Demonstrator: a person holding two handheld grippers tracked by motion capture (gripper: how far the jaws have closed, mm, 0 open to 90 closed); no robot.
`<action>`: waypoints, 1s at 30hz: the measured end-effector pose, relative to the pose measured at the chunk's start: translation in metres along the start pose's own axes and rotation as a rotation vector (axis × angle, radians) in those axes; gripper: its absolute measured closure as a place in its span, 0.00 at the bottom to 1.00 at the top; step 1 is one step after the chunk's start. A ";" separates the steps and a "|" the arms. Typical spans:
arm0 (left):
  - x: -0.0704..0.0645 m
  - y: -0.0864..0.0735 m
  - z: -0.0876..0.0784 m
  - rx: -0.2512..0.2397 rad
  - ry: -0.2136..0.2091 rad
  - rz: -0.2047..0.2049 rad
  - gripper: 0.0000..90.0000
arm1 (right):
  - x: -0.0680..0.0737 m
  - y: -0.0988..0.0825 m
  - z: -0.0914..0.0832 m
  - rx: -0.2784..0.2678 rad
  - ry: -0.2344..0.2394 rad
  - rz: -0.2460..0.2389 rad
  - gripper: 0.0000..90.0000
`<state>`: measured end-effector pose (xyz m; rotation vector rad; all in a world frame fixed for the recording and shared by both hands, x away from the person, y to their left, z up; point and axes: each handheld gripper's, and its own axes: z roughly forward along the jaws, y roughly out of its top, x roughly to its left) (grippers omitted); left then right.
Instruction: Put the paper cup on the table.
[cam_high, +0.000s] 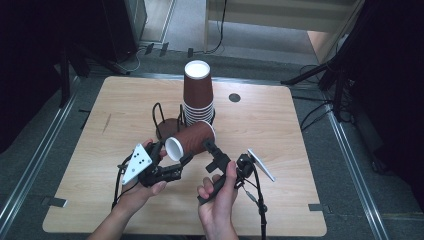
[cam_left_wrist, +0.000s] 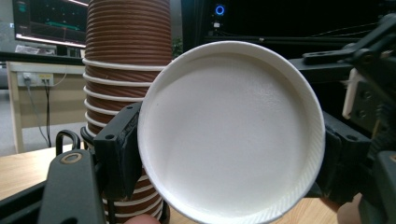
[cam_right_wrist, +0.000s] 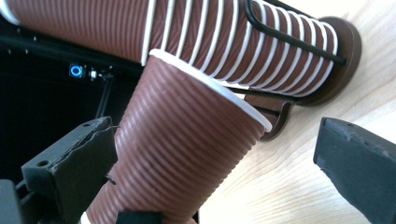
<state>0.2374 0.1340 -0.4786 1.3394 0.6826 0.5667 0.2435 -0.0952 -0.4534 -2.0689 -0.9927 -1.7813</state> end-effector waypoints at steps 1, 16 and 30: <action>0.000 0.000 0.000 0.000 0.000 0.001 0.26 | -0.001 0.001 0.001 0.004 -0.001 0.020 0.00; -0.013 -0.009 0.005 0.005 -0.011 0.045 0.26 | -0.011 0.005 0.014 0.059 0.065 0.250 0.00; -0.020 -0.012 0.006 0.006 -0.041 0.070 0.26 | -0.014 0.003 0.027 0.092 0.079 0.311 0.00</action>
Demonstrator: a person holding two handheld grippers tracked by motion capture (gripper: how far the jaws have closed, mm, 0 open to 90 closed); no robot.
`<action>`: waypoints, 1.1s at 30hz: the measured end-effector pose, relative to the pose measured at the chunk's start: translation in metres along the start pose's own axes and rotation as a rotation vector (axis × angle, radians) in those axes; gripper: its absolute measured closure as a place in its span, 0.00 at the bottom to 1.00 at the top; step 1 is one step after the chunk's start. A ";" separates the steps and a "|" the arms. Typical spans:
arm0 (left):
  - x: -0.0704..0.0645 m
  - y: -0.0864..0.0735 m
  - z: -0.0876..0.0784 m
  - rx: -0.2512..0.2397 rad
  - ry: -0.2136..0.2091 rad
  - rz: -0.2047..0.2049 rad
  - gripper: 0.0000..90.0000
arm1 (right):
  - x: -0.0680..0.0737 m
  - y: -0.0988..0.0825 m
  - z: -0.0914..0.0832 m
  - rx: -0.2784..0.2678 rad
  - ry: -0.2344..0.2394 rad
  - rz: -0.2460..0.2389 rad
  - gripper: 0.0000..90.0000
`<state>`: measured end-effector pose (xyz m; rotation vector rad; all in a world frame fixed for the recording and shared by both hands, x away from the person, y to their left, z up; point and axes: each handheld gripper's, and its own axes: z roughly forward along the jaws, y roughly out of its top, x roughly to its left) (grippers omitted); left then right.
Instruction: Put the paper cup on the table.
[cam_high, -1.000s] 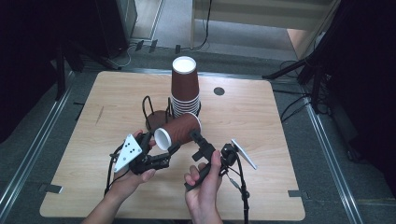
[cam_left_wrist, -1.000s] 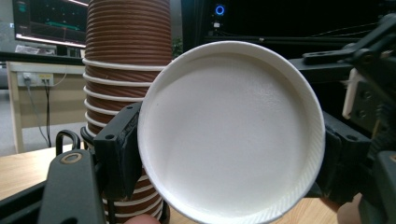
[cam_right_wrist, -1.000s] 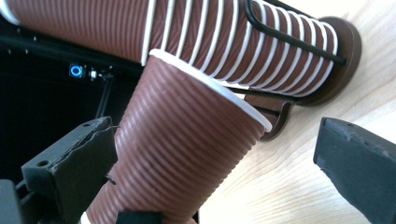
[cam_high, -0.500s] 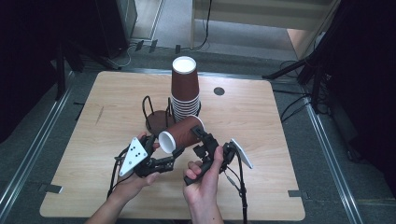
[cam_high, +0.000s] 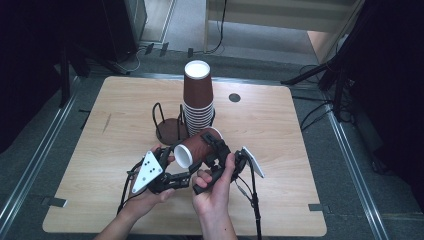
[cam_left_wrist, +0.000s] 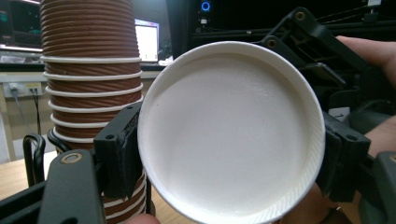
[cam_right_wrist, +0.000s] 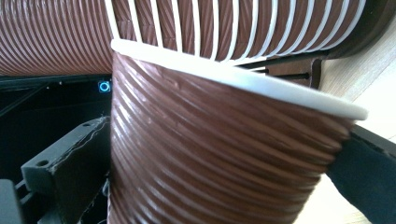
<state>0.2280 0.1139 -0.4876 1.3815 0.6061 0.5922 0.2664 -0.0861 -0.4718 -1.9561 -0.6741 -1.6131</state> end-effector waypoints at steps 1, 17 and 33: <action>0.000 0.000 0.000 -0.002 -0.002 0.001 0.26 | 0.000 0.000 0.000 0.005 0.002 -0.004 0.00; 0.002 0.003 -0.006 0.018 0.010 0.003 0.23 | 0.001 -0.002 -0.001 0.000 0.045 -0.031 0.13; 0.012 -0.001 -0.022 0.125 0.045 -0.060 0.01 | 0.007 0.016 -0.009 -0.102 0.127 -0.159 0.14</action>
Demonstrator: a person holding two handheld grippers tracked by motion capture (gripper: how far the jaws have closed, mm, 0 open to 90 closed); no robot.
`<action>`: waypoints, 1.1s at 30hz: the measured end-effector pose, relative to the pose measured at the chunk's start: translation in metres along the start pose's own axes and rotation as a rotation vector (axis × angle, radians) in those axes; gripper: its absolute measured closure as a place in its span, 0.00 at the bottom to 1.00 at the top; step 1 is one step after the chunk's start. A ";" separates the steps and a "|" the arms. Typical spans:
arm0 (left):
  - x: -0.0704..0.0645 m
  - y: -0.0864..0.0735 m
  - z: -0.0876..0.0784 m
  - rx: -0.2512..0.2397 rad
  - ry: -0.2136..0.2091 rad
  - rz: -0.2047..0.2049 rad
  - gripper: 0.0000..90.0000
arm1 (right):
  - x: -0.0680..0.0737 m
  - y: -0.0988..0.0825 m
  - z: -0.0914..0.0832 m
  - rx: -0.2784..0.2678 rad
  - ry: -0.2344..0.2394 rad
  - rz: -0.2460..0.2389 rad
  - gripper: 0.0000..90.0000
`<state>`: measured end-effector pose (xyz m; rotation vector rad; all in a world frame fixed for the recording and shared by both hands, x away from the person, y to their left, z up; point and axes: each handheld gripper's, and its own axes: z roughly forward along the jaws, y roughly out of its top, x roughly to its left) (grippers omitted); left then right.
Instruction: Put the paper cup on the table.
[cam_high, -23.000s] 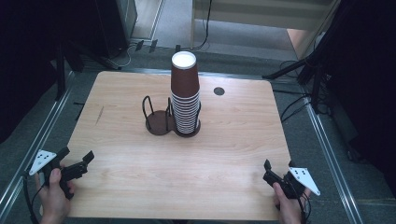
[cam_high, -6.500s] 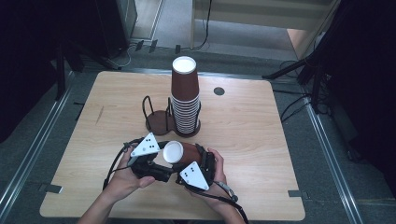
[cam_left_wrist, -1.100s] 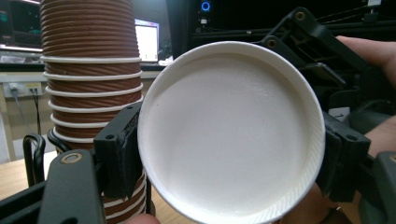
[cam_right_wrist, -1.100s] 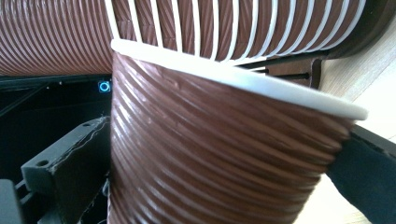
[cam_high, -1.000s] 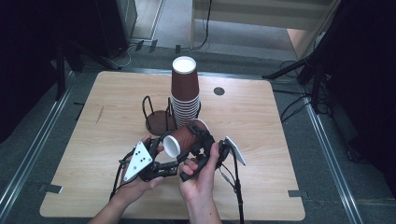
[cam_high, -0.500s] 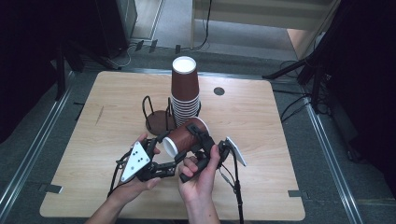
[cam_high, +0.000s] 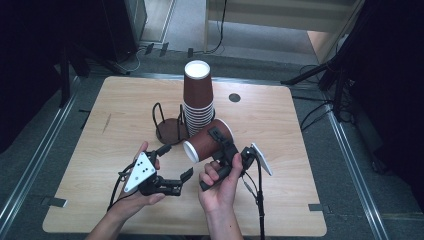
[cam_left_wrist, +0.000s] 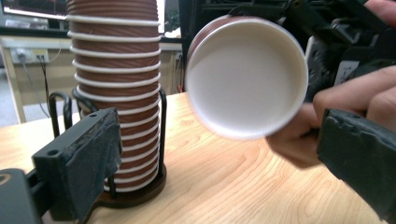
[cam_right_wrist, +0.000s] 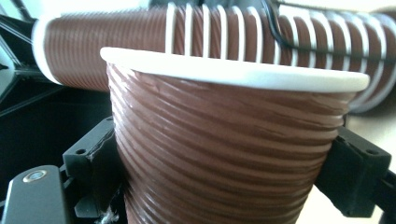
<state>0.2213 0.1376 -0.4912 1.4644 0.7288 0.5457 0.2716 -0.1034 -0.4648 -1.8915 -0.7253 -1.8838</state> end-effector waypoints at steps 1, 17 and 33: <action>0.002 -0.001 -0.001 0.006 0.000 -0.006 0.00 | 0.002 0.001 -0.002 -0.021 0.002 -0.024 0.14; 0.030 -0.015 -0.017 0.102 0.109 -0.067 0.00 | 0.013 0.014 -0.007 -0.128 -0.011 -0.405 0.15; 0.068 -0.030 -0.051 0.138 0.254 -0.114 0.00 | 0.012 0.030 -0.012 -0.251 -0.040 -0.741 0.15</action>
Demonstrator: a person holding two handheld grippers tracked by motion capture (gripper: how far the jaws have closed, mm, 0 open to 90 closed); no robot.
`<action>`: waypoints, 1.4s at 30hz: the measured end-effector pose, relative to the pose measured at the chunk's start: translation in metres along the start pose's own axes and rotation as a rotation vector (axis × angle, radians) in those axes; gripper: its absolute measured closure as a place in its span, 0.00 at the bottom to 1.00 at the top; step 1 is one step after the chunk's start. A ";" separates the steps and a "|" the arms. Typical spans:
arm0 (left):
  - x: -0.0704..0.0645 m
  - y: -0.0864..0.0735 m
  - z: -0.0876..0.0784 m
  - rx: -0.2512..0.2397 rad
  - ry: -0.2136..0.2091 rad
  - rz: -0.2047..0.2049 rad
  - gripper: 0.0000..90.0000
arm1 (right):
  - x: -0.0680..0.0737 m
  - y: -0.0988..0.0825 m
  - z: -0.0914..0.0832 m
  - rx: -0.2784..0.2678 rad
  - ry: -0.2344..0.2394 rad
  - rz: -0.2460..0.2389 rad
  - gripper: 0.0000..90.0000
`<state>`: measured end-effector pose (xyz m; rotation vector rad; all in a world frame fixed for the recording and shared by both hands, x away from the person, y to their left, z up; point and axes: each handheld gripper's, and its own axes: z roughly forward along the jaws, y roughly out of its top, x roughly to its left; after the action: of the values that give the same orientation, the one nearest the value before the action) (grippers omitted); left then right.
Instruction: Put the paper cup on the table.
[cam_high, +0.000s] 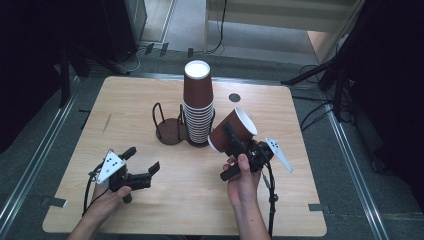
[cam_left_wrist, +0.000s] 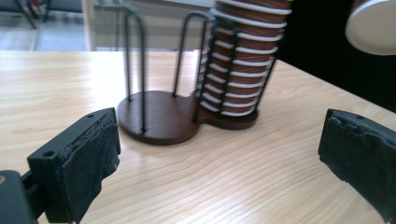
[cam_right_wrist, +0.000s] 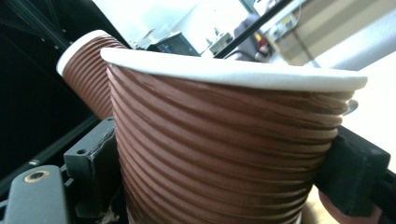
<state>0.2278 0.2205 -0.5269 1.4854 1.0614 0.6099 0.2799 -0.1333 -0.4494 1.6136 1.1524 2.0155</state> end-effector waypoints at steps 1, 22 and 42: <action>0.003 0.000 -0.002 0.002 0.008 0.003 0.00 | 0.000 0.000 0.001 -0.009 -0.013 -0.027 0.15; 0.046 -0.013 -0.030 0.026 0.136 -0.012 0.00 | -0.020 0.005 0.016 -0.129 -0.151 -0.498 0.15; 0.082 -0.019 -0.047 0.023 0.259 -0.045 0.00 | -0.068 0.008 0.045 -0.112 -0.280 -0.694 0.15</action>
<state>0.2201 0.3141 -0.5508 1.4239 1.3006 0.7755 0.3450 -0.1666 -0.4868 1.1643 1.2382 1.3382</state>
